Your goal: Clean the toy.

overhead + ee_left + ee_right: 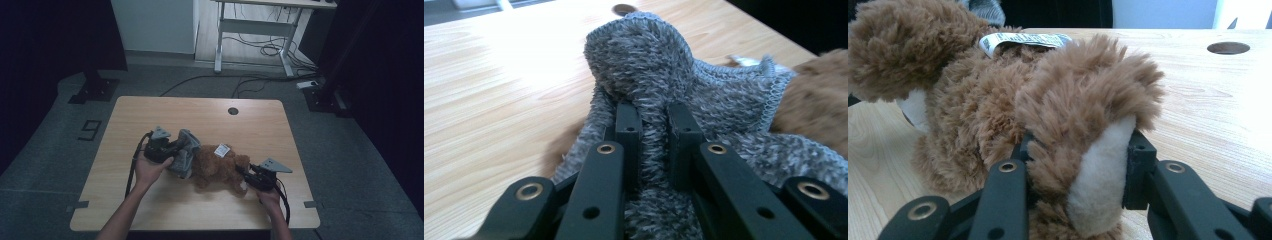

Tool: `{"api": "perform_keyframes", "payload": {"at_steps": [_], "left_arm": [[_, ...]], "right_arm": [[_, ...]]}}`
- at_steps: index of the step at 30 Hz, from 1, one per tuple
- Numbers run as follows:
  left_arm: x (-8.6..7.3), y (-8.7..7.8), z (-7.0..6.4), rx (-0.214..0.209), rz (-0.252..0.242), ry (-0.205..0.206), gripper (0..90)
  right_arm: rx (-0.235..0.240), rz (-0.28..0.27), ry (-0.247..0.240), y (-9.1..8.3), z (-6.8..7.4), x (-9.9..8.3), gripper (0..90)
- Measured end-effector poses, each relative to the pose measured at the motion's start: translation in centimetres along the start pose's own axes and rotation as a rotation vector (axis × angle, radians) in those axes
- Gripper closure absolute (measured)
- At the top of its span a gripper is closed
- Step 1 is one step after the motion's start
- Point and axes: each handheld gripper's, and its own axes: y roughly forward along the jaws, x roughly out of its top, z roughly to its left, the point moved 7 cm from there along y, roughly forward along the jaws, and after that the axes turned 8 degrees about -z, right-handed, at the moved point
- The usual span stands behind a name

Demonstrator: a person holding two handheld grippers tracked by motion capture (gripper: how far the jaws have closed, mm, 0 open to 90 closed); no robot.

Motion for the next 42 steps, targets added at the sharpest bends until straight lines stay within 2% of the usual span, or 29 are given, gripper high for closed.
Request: {"api": "perform_keyframes", "payload": {"at_steps": [4, 8, 12, 15, 17, 21, 24, 26, 28, 31, 32, 33, 34, 35, 37, 42], "left_arm": [[-1.3, -0.8, 1.5, 0.032, 0.000, -0.022, 78.8], [-2.2, -1.1, 2.2, 0.061, 0.011, -0.015, 78.9], [-2.9, -1.3, 2.9, 0.059, 0.026, -0.050, 78.9], [-3.0, -1.4, 3.5, 0.059, 0.041, -0.066, 78.8], [-2.3, -1.6, 3.7, 0.061, 0.033, -0.060, 78.6], [0.1, -1.3, 3.0, 0.063, 0.011, -0.022, 78.4], [2.6, -0.6, 1.7, 0.048, -0.017, 0.003, 78.4], [3.7, 0.2, 0.7, 0.040, -0.021, 0.022, 78.3], [4.1, 1.4, -0.2, 0.024, -0.002, 0.032, 78.3], [3.4, 3.2, -1.2, 0.000, 0.066, 0.043, 78.3], [2.7, 3.9, -1.4, -0.007, 0.101, 0.047, 78.3], [2.2, 4.2, -1.4, -0.006, 0.113, 0.048, 78.2], [1.7, 4.5, -1.3, -0.004, 0.116, 0.048, 78.3], [1.2, 4.5, -1.3, -0.008, 0.105, 0.030, 78.5], [0.5, 4.2, -1.2, -0.018, 0.098, 0.014, 78.9], [-0.8, 2.8, -2.2, -0.023, 0.080, 0.058, 79.3]], "right_arm": [[0.002, 0.000, -0.001, 0.0, 0.0, 0.0, 63.8], [0.002, 0.001, -0.003, 0.1, 0.1, 0.0, 63.9], [0.002, 0.002, 0.000, 0.1, 0.1, 0.0, 63.9], [0.002, 0.003, -0.001, 0.1, 0.1, 0.0, 63.9], [0.003, 0.004, -0.005, 0.1, 0.1, 0.0, 63.9], [-0.002, 0.008, -0.022, 0.1, 0.1, -0.1, 63.9], [0.000, 0.010, -0.029, 0.1, 0.1, -0.1, 63.9], [0.001, 0.010, -0.028, 0.0, 0.2, -0.1, 63.9], [0.003, 0.010, -0.028, 0.0, 0.2, -0.1, 63.9], [0.006, 0.008, -0.030, 0.0, 0.1, -0.1, 63.9], [0.007, 0.009, -0.027, 0.0, 0.2, -0.1, 63.8], [0.011, 0.008, -0.029, -0.1, 0.2, 0.0, 63.6], [0.014, 0.011, -0.030, -0.1, 0.2, 0.0, 63.3], [0.017, 0.008, -0.026, -0.2, 0.2, 0.0, 62.6], [0.017, 0.004, -0.018, -0.2, 0.3, 0.1, 58.0], [0.018, -0.013, 0.011, -1.0, 0.3, 1.6, 38.7]]}}
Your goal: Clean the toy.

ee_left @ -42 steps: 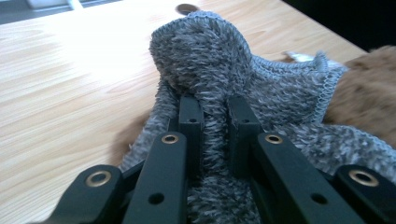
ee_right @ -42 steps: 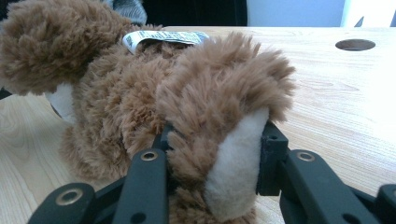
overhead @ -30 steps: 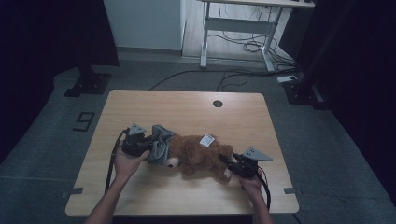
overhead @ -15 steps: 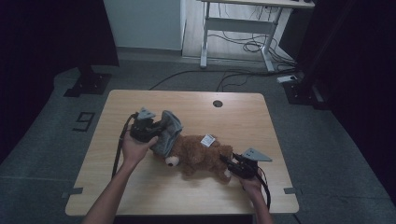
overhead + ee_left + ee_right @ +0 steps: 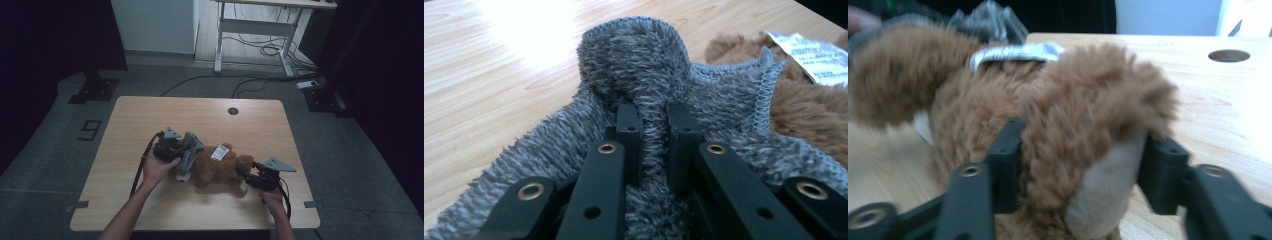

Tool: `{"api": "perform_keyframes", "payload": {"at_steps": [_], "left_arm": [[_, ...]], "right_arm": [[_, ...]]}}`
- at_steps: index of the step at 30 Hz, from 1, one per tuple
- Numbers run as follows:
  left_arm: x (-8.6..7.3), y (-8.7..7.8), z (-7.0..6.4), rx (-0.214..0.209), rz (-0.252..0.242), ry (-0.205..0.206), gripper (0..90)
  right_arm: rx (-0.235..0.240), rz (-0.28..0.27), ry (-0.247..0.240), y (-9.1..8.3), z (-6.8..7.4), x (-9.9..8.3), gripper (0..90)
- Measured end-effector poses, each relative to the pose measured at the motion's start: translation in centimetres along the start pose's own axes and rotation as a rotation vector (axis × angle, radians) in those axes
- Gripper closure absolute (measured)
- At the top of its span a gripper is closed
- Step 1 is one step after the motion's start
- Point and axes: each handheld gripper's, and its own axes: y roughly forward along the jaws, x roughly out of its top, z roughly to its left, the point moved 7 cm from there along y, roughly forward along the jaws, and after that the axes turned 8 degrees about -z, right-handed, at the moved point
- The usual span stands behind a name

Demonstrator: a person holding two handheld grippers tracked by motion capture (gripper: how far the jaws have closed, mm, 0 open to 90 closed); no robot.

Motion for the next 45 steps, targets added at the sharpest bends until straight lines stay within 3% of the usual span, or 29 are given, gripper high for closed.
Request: {"api": "perform_keyframes", "payload": {"at_steps": [4, 8, 13, 16, 19, 24, 27, 30, 37, 41, 45], "left_arm": [[-0.9, -1.0, -0.8, -0.013, -0.020, 0.019, 79.3], [-1.7, -1.9, -1.3, -0.026, -0.037, 0.021, 79.3], [-2.9, -2.9, -1.9, -0.033, -0.057, 0.034, 79.4], [-3.2, -3.2, -2.2, -0.046, -0.067, 0.032, 79.5], [-3.6, -3.5, -2.5, -0.056, -0.077, 0.030, 79.4], [-4.0, -3.8, -2.5, -0.069, -0.086, 0.017, 79.4], [-4.1, -3.8, -2.7, -0.064, -0.087, 0.025, 79.4], [-4.3, -3.7, -2.8, -0.063, -0.098, 0.027, 79.4], [-3.6, -2.1, -2.6, -0.043, -0.128, 0.020, 79.5], [-2.5, -0.5, -2.7, -0.039, -0.130, 0.028, 79.6], [-1.2, 2.0, -2.9, -0.014, -0.153, 0.039, 79.6]], "right_arm": [[0.016, -0.015, 0.001, -1.0, 0.4, 2.1, 27.0], [0.042, -0.014, -0.005, -1.1, 1.0, 3.4, 23.9], [0.112, -0.013, 0.054, -1.0, 1.5, 4.2, 23.1], [0.119, -0.026, 0.073, -1.3, 1.4, 4.8, 23.9], [0.107, 0.032, 0.054, -0.8, 1.6, 3.8, 23.0], [0.183, 0.209, 0.036, 1.4, 3.9, -0.6, 15.2], [0.204, 0.234, 0.060, 2.5, 4.7, -2.2, 14.1], [0.185, 0.260, 0.043, 3.1, 4.6, -3.0, 22.0], [0.131, 0.215, 0.013, 3.9, 3.8, -3.0, 52.6], [0.063, 0.156, 0.004, 4.4, 2.2, -2.4, 61.2], [-0.016, 0.107, 0.014, 5.0, 0.4, -1.9, 63.7]]}}
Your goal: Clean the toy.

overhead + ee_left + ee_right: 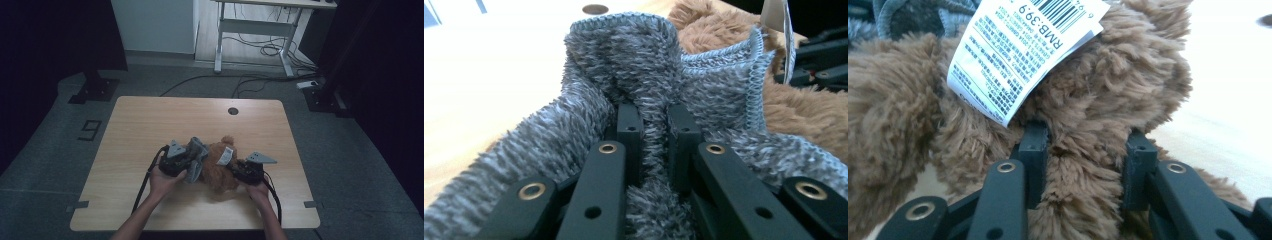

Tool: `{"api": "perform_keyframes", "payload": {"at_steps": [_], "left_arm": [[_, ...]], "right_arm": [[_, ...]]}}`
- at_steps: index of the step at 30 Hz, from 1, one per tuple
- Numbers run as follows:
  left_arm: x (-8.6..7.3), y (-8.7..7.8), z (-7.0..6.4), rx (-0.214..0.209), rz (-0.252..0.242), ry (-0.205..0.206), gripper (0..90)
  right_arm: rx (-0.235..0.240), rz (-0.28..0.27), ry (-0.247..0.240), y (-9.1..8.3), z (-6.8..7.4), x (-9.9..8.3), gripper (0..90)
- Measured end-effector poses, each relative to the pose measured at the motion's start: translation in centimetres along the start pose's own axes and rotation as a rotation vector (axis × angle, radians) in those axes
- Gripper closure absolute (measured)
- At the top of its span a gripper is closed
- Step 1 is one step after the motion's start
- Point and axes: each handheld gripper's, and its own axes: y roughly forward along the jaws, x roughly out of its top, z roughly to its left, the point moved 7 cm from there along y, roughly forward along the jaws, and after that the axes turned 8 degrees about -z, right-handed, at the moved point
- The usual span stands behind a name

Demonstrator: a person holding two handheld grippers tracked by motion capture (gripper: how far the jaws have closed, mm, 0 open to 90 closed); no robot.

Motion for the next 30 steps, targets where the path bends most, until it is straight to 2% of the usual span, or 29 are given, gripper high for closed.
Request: {"api": "perform_keyframes", "payload": {"at_steps": [3, 5, 7, 11, 18, 22, 26, 30], "left_arm": [[0.9, 1.8, 0.0, -0.013, 0.006, -0.009, 79.6], [1.1, 2.0, -0.1, -0.014, 0.019, -0.005, 79.5], [1.1, 1.6, 0.0, -0.021, 0.028, 0.001, 79.4], [0.2, 0.0, 0.1, -0.044, 0.012, -0.023, 79.3], [-1.2, -1.8, -0.5, -0.046, -0.015, -0.028, 79.4], [-2.1, -2.9, -0.9, -0.060, -0.024, -0.032, 79.4], [-2.9, -4.2, -1.3, -0.071, -0.029, -0.037, 79.4], [-2.5, -4.9, -1.5, -0.073, -0.027, -0.058, 79.2]], "right_arm": [[-0.064, -0.027, -0.001, -0.3, -1.6, 0.5, 65.1], [-0.083, -0.036, -0.008, -0.5, -2.3, 0.7, 65.3], [-0.068, -0.034, -0.012, -0.6, -2.4, 0.7, 65.2], [-0.022, -0.016, -0.016, -0.9, -1.8, 0.6, 61.5], [0.046, 0.020, -0.028, -2.7, 0.3, 0.7, 46.4], [0.078, 0.071, -0.014, -2.9, 1.0, -0.1, 45.7], [0.095, 0.110, -0.024, -2.9, 1.4, -1.1, 47.0], [0.113, 0.111, -0.042, -2.7, 1.9, -1.8, 56.1]]}}
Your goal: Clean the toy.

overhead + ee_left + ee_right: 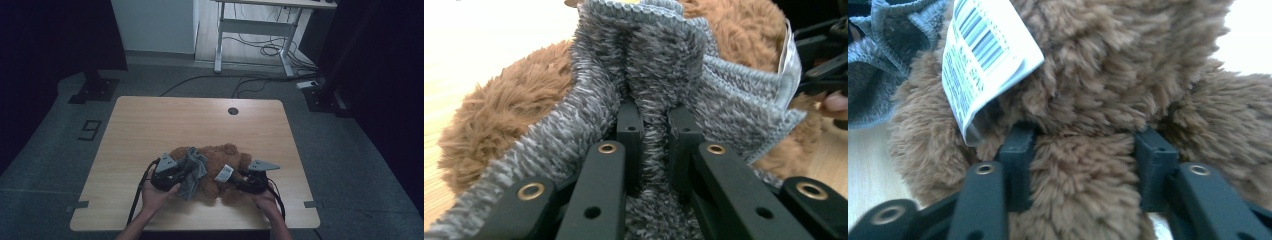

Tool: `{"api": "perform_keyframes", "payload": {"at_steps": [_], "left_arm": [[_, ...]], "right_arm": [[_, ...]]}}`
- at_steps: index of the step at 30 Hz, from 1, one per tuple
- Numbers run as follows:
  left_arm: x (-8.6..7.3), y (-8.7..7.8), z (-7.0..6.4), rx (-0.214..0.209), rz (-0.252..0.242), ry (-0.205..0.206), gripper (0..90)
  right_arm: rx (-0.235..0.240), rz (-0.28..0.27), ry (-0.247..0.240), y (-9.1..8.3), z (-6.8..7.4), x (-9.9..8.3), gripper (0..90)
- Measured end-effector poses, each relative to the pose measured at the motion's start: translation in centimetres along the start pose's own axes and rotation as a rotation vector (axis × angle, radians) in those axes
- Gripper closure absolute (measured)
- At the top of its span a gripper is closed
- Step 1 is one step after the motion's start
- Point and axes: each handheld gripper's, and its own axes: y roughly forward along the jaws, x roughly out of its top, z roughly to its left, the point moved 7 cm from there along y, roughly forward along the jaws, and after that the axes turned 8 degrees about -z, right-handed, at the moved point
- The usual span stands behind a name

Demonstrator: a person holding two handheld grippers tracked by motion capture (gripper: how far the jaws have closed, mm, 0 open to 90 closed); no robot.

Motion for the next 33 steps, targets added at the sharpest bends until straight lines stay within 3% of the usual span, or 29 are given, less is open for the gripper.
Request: {"api": "perform_keyframes", "payload": {"at_steps": [4, 9, 12, 14, 16, 20, 27, 33], "left_arm": [[2.7, 0.3, -1.1, -0.011, -0.023, 0.008, 79.1], [6.4, 2.5, -4.8, -0.057, -0.051, 0.080, 78.9], [6.5, 5.3, -6.6, -0.067, -0.002, 0.109, 78.8], [5.8, 6.9, -6.9, -0.051, 0.041, 0.127, 78.7], [4.9, 8.1, -6.7, -0.034, 0.051, 0.137, 78.7], [4.5, 7.2, -5.5, -0.008, 0.037, 0.149, 78.6], [3.4, 3.2, -2.0, 0.096, 0.049, 0.168, 78.7], [3.3, -0.5, 1.2, 0.147, 0.009, 0.117, 78.8]], "right_arm": [[-0.015, -0.010, -0.013, 0.3, 0.0, -0.3, 63.0], [-0.030, -0.035, -0.027, 0.3, 0.1, -0.3, 65.1], [-0.043, -0.056, -0.022, 0.2, -0.1, -0.3, 65.8], [-0.056, -0.067, -0.018, 0.1, -0.2, -0.3, 66.4], [-0.070, -0.068, -0.020, 0.1, -0.3, -0.4, 67.7], [-0.066, -0.076, -0.002, -0.1, -0.7, -0.5, 70.7], [-0.067, -0.078, 0.012, -0.2, -0.8, -0.5, 71.5], [-0.062, -0.083, 0.019, -0.2, -0.8, -0.5, 71.4]]}}
